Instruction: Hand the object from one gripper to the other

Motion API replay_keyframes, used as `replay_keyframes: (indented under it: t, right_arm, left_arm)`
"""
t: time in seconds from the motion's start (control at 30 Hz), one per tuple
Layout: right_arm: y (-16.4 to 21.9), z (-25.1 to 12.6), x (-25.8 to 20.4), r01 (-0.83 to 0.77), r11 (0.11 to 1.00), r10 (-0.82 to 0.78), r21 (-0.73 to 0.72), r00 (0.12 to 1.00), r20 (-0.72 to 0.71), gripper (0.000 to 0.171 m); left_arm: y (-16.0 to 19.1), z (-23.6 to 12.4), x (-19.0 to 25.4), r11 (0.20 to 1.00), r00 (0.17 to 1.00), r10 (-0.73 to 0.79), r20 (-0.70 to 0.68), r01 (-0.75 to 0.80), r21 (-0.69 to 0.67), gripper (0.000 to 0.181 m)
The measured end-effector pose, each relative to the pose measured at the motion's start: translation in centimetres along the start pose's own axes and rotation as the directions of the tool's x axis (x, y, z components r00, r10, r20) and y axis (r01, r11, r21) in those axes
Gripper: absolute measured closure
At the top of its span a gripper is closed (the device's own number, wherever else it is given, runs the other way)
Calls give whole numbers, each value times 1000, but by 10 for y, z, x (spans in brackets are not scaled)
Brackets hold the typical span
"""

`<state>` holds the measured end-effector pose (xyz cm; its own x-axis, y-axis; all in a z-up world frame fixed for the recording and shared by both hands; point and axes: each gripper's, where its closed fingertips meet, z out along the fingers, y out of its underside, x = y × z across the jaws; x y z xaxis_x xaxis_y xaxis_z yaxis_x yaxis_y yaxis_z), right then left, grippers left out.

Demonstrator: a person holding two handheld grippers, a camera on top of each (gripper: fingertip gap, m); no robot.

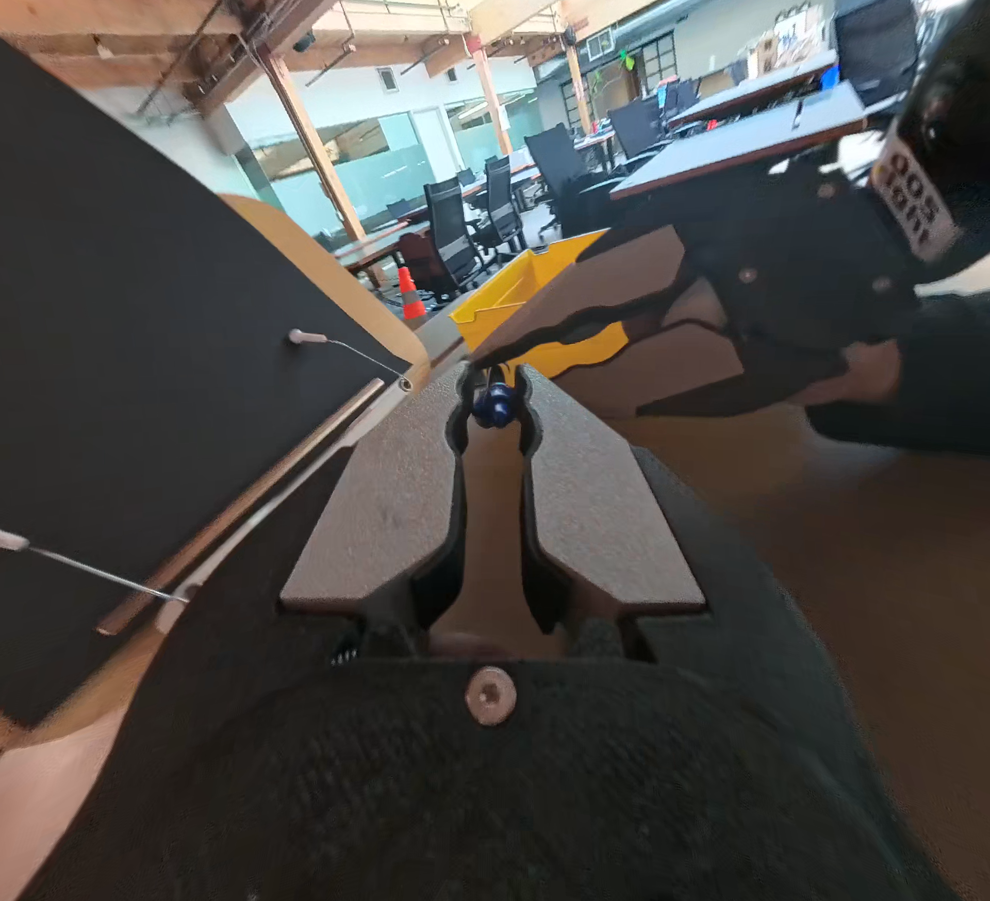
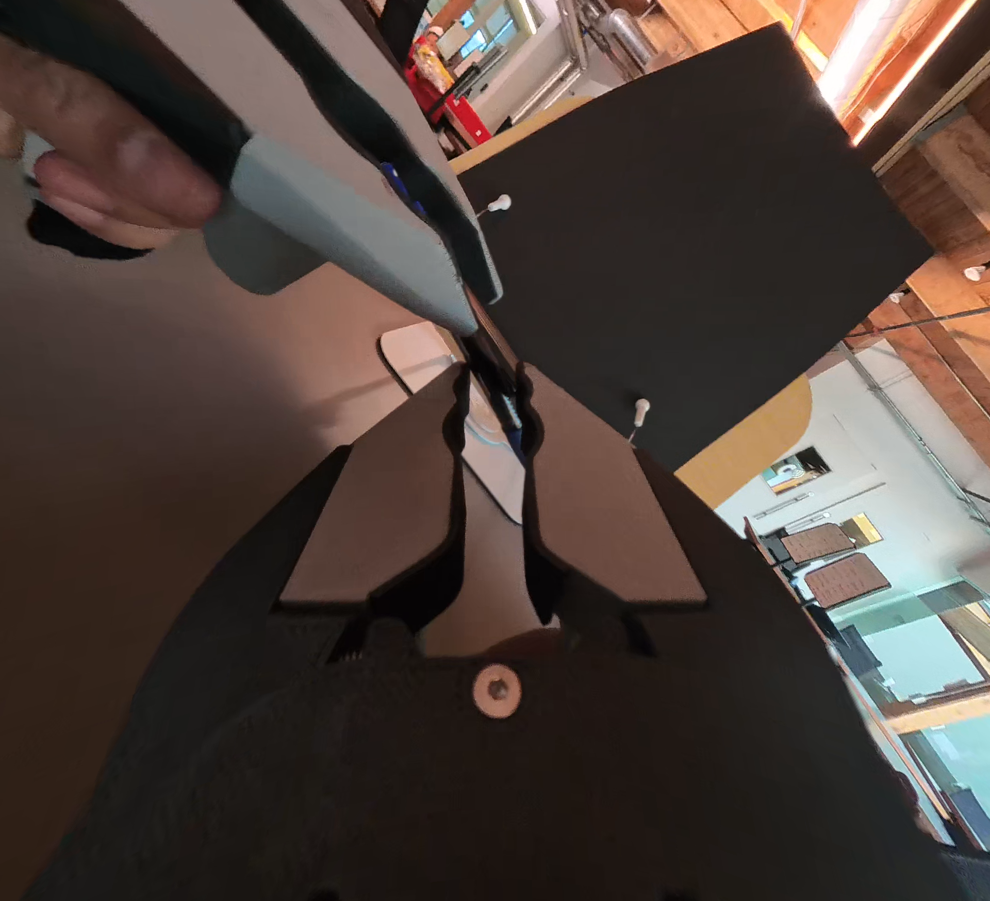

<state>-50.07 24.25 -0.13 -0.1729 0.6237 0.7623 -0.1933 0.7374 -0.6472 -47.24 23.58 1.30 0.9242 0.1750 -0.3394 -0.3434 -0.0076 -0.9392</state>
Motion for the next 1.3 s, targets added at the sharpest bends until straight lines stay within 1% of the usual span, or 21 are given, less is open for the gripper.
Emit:
replay_keyframes:
  t: [0.07, 0.1, 0.17, 0.23, 0.3, 0.37, 0.43, 0.5, 0.53, 0.6, 0.67, 0.77, 0.83, 0.9, 0.97, 1.0, 1.03, 1.1, 1.13, 1.17, 1.3]
  right_arm:
    - [3, 0, 2, -11, 1000, 11, -4, 1000, -14, 158]
    - [7, 1, 5, -7, 1000, 7, -15, 999, -43, 152]
    - [13, 1, 7, 32, 999, -34, -24, 997, -71, 140]
    - [16, 0, 1, 73, 997, -74, -22, 997, -30, 132]
    - [19, -1, -5, 110, 993, -110, -32, 994, 12, 126]
    - [20, -2, -16, 164, 986, -163, -21, 984, 69, 121]
    - [22, -4, -26, 251, 968, -249, -2, 963, 99, 122]
    - [23, -4, -28, 298, 955, -296, 1, 951, 92, 127]
    - [22, -4, -29, 295, 956, -294, 6, 951, 91, 135]
    - [17, -6, -32, 288, 957, -289, 28, 951, 111, 157]
    - [16, -7, -34, 270, 962, -271, 26, 952, 143, 162]
    - [20, -6, -33, 126, 991, -112, -48, 967, 229, 163]
    - [27, -4, -28, 3, 994, 26, -112, 966, 259, 163]
    - [37, -4, -23, -122, 976, 168, -178, 947, 274, 164]
    - [43, -5, -25, -277, 925, 352, -259, 881, 315, 164]
    - [43, -7, -28, -370, 879, 462, -300, 816, 347, 164]
    - [41, -10, -33, -461, 816, 573, -350, 724, 383, 164]
    - [36, -22, -45, -589, 650, 759, -481, 475, 444, 164]
    - [34, -27, -49, -615, 579, 811, -535, 372, 451, 164]
    - [32, -31, -51, -624, 534, 838, -570, 303, 453, 164]
    - [21, -48, -64, -596, 471, 857, -650, 135, 498, 164]
  left_arm:
    - [-2, -1, 1, 988, 987, 154, 41, -154, -12, 170]
    - [1, -2, 1, 962, 960, 271, 66, -268, -47, 170]
    - [7, -3, 1, 850, 846, 524, 101, -511, -125, 170]
    - [18, -5, 9, 688, 691, 721, 52, -706, -169, 170]
    - [33, -6, 20, 569, 582, 812, -41, -805, -166, 169]
    - [39, -8, 28, 535, 549, 830, -97, -834, -136, 169]
    - [38, -9, 29, 510, 523, 846, -104, -850, -133, 169]
    - [31, -11, 35, 504, 511, 854, -99, -859, -90, 170]
    - [29, -12, 39, 517, 522, 847, -104, -853, -68, 169]
    - [23, -12, 47, 565, 564, 818, -111, -825, -29, 170]
    - [15, -13, 48, 651, 648, 756, -96, -759, 0, 170]
    - [6, -14, 26, 771, 771, 637, -13, -637, -22, 168]
    - [3, -16, 10, 807, 805, 590, 52, -589, -42, 159]
    - [7, -17, 1, 813, 810, 582, 71, -577, -81, 158]
    - [11, -18, -7, 782, 777, 622, 99, -610, -127, 154]
    - [13, -17, -8, 753, 746, 657, 105, -641, -150, 153]
    - [16, -16, -8, 711, 704, 702, 110, -682, -172, 151]
    - [18, -14, -8, 594, 580, 804, 130, -774, -218, 145]
    - [18, -13, -5, 540, 522, 841, 139, -811, -223, 143]
    - [17, -12, -2, 500, 479, 866, 143, -839, -216, 139]
    - [27, -7, 12, 403, 395, 915, 79, -892, -203, 136]
